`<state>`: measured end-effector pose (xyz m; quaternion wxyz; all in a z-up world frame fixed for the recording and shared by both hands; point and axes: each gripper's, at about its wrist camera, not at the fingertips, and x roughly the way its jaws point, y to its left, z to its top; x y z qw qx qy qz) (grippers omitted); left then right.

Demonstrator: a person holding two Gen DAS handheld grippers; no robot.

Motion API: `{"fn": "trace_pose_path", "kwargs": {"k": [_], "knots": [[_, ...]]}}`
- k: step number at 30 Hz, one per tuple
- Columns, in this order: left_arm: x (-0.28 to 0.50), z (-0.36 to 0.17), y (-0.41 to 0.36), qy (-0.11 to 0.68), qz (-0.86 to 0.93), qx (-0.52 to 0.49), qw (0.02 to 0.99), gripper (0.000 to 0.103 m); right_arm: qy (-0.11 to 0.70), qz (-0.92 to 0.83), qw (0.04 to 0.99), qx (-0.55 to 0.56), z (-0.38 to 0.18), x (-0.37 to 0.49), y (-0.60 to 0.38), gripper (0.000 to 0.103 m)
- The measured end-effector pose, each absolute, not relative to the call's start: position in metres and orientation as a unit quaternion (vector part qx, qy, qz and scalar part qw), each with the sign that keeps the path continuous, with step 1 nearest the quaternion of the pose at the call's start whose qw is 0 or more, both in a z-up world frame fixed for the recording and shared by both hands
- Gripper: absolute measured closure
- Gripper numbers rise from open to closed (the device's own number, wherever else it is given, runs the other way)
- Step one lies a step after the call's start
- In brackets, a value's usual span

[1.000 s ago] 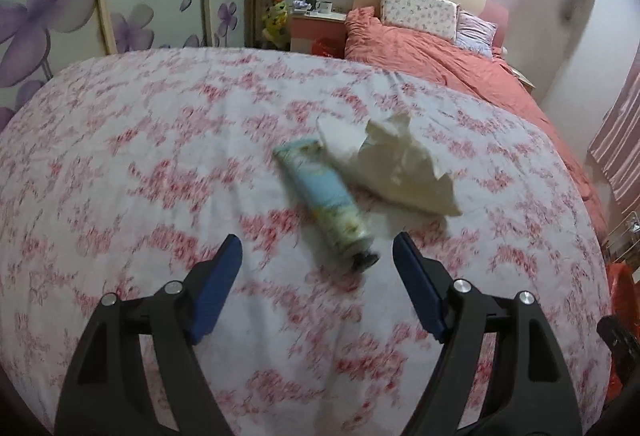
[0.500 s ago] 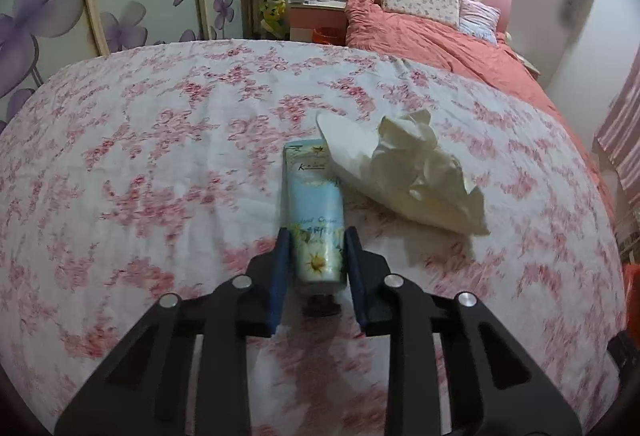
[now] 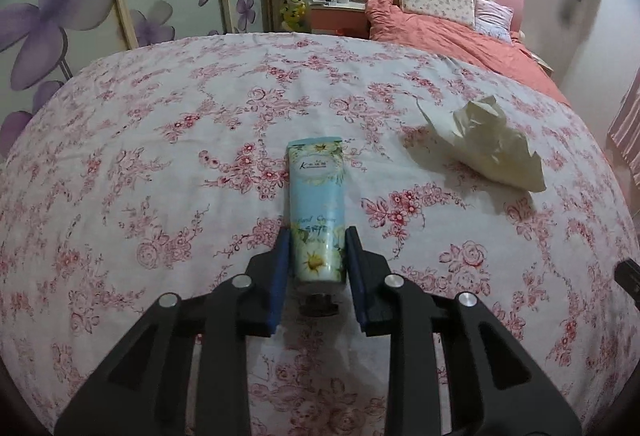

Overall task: Collect trash
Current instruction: 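Grasp the blue hand-cream tube with the left tool while the right tool grasps the crumpled tissue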

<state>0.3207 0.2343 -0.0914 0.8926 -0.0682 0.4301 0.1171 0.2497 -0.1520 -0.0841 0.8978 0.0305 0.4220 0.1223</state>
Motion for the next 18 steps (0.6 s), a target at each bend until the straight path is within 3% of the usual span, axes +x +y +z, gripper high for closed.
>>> {"fn": "trace_pose_path", "kwargs": {"k": [17, 18], "knots": [[0.318, -0.092, 0.237, 0.429, 0.112, -0.078, 0.893, 0.075, 0.431, 0.174, 0.885, 0.016, -0.088, 0.325, -0.037, 0.055], [0.318, -0.092, 0.237, 0.429, 0.113, -0.077, 0.893, 0.075, 0.437, 0.173, 0.883, 0.011, -0.091, 0.328, -0.034, 0.061]]}}
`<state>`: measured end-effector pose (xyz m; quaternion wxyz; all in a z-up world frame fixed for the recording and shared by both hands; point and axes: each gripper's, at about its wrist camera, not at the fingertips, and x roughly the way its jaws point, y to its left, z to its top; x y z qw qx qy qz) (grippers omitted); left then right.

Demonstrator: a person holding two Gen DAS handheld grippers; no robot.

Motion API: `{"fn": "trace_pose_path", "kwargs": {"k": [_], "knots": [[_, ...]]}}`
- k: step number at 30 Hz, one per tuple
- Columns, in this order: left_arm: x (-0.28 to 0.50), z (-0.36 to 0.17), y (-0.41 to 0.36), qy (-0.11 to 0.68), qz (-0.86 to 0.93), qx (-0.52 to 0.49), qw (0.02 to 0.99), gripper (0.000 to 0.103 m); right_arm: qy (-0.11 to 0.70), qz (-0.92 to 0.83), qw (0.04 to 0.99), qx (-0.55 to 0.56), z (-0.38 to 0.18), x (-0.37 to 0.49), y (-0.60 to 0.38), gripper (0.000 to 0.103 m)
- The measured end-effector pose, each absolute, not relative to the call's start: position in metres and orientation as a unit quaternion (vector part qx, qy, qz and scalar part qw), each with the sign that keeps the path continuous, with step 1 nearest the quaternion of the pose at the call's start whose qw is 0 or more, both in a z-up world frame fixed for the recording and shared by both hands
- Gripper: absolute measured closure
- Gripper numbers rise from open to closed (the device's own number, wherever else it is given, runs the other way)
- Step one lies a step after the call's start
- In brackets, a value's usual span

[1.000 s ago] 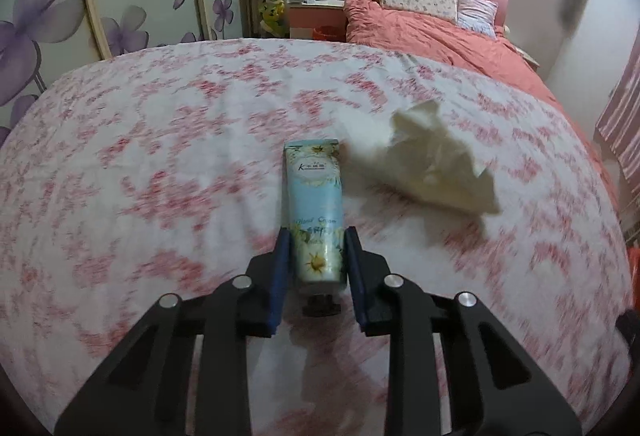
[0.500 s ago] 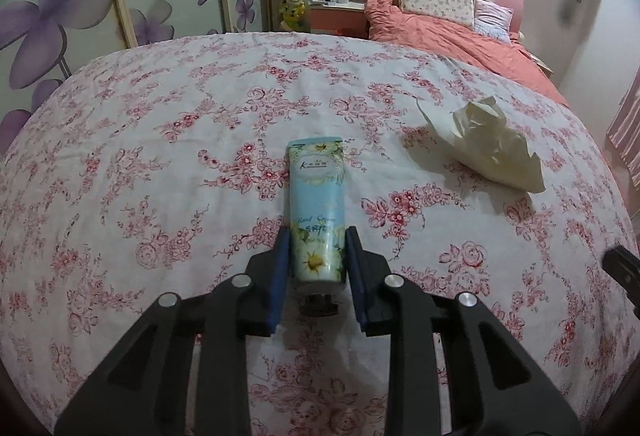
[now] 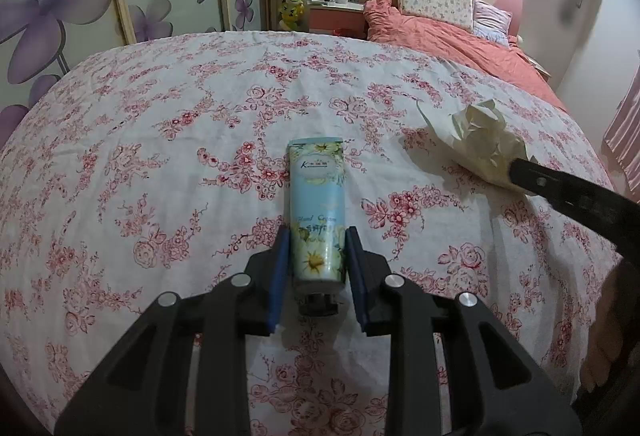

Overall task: Collect trash
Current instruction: 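Grasp the blue hand-cream tube with the left tool while the right tool grasps the crumpled tissue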

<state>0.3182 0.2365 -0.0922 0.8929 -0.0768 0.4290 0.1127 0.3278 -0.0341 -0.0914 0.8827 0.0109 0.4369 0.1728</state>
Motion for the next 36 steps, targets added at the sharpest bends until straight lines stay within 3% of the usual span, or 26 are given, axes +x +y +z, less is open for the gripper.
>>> {"fn": "trace_pose_path", "kwargs": {"k": [1, 2, 6, 18, 20, 22, 27, 31, 33, 36], "knots": [[0.318, -0.092, 0.237, 0.429, 0.112, -0.077, 0.893, 0.075, 0.441, 0.173, 0.88, 0.009, -0.093, 0.329, -0.033, 0.079], [0.318, -0.093, 0.238, 0.429, 0.112, -0.078, 0.893, 0.075, 0.446, 0.175, 0.878, 0.01, -0.095, 0.328, -0.035, 0.086], [0.318, -0.092, 0.236, 0.428, 0.111, -0.08, 0.893, 0.074, 0.433, 0.153, 0.888, 0.028, -0.094, 0.313, -0.059, 0.092], [0.318, -0.09, 0.231, 0.428, 0.099, -0.079, 0.895, 0.073, 0.433, 0.026, 0.897, 0.088, -0.095, 0.246, -0.191, 0.091], [0.319, -0.09, 0.228, 0.431, 0.088, -0.084, 0.894, 0.073, 0.431, 0.033, 0.897, 0.092, -0.095, 0.245, -0.198, 0.089], [0.32, -0.089, 0.222, 0.433, 0.081, -0.082, 0.894, 0.073, 0.429, 0.034, 0.898, 0.092, -0.095, 0.247, -0.201, 0.077], [0.325, -0.09, 0.215, 0.435, 0.078, -0.075, 0.894, 0.072, 0.432, 0.053, 0.894, 0.106, -0.098, 0.258, -0.196, 0.07], [0.33, -0.09, 0.216, 0.433, 0.077, -0.08, 0.895, 0.075, 0.435, 0.056, 0.892, 0.105, -0.1, 0.265, -0.194, 0.071], [0.33, -0.09, 0.215, 0.431, 0.073, -0.08, 0.896, 0.075, 0.434, 0.062, 0.892, 0.107, -0.098, 0.262, -0.195, 0.082], [0.33, -0.09, 0.212, 0.428, 0.068, -0.081, 0.897, 0.075, 0.43, 0.068, 0.893, 0.112, -0.096, 0.256, -0.199, 0.086]]}}
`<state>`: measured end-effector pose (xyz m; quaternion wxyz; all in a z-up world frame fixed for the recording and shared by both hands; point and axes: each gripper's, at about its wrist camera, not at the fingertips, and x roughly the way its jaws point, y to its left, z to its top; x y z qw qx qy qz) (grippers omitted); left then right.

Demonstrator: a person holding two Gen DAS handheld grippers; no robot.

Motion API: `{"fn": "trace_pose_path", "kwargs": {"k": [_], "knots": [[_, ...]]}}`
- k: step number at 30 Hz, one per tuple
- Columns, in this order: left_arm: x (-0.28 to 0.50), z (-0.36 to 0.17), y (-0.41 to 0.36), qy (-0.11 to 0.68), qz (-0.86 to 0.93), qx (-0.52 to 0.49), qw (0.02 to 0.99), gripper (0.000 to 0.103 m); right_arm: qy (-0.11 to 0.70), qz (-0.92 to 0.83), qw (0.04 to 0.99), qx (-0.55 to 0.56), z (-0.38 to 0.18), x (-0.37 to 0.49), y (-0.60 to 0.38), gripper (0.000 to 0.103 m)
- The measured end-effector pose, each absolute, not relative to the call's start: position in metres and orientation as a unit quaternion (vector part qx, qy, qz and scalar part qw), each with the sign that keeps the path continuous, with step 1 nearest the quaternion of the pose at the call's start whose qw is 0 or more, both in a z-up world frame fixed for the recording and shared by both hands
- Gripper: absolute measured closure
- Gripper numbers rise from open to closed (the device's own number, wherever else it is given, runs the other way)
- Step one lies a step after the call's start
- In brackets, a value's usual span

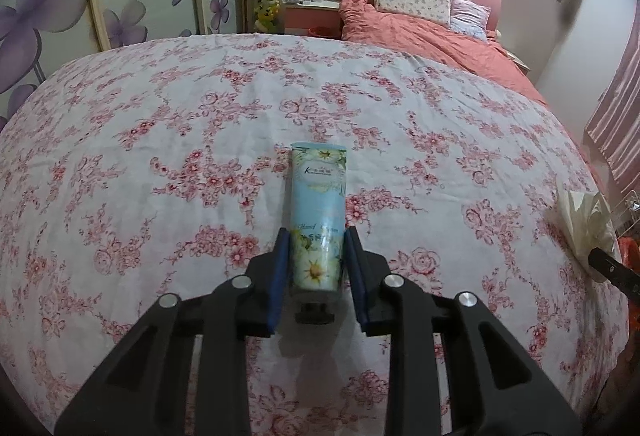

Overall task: Collect trash
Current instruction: 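Grasp the blue hand-cream tube with the left tool while the right tool grasps the crumpled tissue, then carry the cream tube and tissue over the orange basket and release both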

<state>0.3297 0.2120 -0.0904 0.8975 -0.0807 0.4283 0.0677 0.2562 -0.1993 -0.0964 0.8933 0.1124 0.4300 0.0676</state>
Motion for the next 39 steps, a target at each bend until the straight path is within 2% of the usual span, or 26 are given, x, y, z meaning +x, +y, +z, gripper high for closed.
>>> {"fn": "trace_pose_path", "kwargs": {"k": [15, 28, 30, 31, 34, 35, 36, 39], "knots": [[0.314, -0.06, 0.155, 0.402, 0.024, -0.058, 0.913, 0.075, 0.375, 0.051, 0.917, 0.128, -0.059, 0.213, -0.239, 0.087], [0.329, -0.095, 0.109, 0.436, 0.001, -0.044, 0.899, 0.075, 0.394, 0.032, 0.908, 0.141, -0.081, 0.208, -0.259, 0.087], [0.324, -0.095, 0.109, 0.435, 0.002, -0.041, 0.899, 0.07, 0.395, 0.033, 0.907, 0.142, -0.083, 0.209, -0.26, 0.087], [0.322, -0.095, 0.109, 0.435, 0.003, -0.04, 0.899, 0.064, 0.396, 0.033, 0.907, 0.143, -0.084, 0.209, -0.26, 0.087], [0.315, -0.096, 0.109, 0.432, 0.01, -0.035, 0.901, 0.062, 0.398, 0.035, 0.905, 0.145, -0.086, 0.21, -0.259, 0.087], [0.314, -0.096, 0.108, 0.432, 0.01, -0.031, 0.901, 0.064, 0.399, 0.036, 0.905, 0.146, -0.087, 0.209, -0.258, 0.087], [0.313, -0.095, 0.107, 0.432, 0.009, -0.03, 0.901, 0.077, 0.4, 0.037, 0.904, 0.146, -0.087, 0.209, -0.258, 0.087], [0.314, -0.094, 0.105, 0.431, 0.005, -0.029, 0.902, 0.076, 0.397, 0.039, 0.905, 0.145, -0.085, 0.204, -0.259, 0.087]]}}
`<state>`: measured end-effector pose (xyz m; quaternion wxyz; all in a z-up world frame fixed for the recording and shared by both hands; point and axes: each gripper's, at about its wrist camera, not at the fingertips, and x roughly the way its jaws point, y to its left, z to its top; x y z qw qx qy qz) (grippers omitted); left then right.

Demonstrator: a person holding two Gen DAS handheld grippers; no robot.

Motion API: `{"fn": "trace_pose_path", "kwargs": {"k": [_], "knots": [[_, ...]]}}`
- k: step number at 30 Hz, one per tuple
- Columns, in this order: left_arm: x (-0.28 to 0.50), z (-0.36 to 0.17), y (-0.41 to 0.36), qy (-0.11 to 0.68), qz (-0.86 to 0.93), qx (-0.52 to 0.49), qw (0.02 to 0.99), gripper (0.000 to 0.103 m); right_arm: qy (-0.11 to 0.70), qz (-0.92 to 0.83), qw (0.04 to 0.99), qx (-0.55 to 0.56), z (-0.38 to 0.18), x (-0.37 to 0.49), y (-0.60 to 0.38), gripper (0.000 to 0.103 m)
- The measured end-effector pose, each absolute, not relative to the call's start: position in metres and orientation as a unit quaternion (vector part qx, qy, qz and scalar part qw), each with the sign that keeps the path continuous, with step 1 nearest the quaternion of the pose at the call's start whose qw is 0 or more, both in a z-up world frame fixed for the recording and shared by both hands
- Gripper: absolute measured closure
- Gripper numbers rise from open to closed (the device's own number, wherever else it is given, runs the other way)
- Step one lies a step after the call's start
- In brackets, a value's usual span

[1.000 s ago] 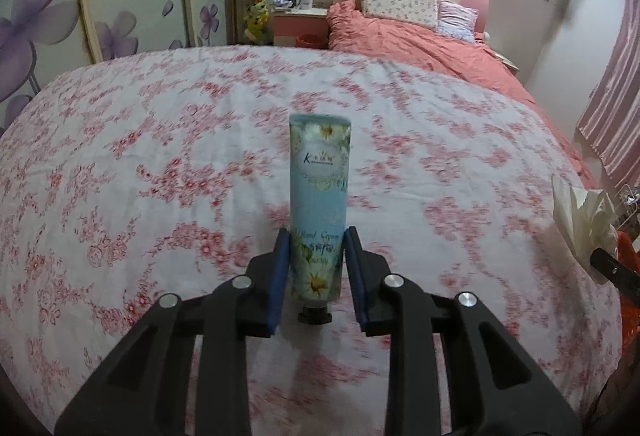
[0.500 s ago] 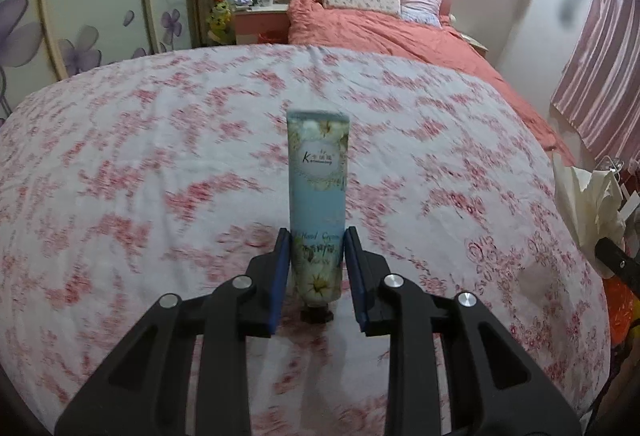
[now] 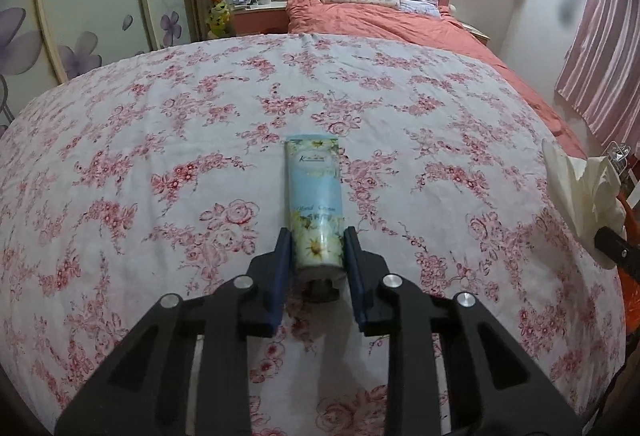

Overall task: Collect trash
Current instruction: 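Carry the cream tube and tissue over the orange basket and release both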

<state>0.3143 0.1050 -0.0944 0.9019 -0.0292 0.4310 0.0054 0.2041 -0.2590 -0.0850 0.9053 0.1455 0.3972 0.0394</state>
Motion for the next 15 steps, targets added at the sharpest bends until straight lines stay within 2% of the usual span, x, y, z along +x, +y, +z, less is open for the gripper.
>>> {"fn": "trace_pose_path", "kwargs": {"k": [15], "knots": [[0.288, -0.034, 0.056, 0.377, -0.038, -0.009, 0.925, 0.077, 0.338, 0.025, 0.926, 0.164, -0.043, 0.169, -0.292, 0.087]]}}
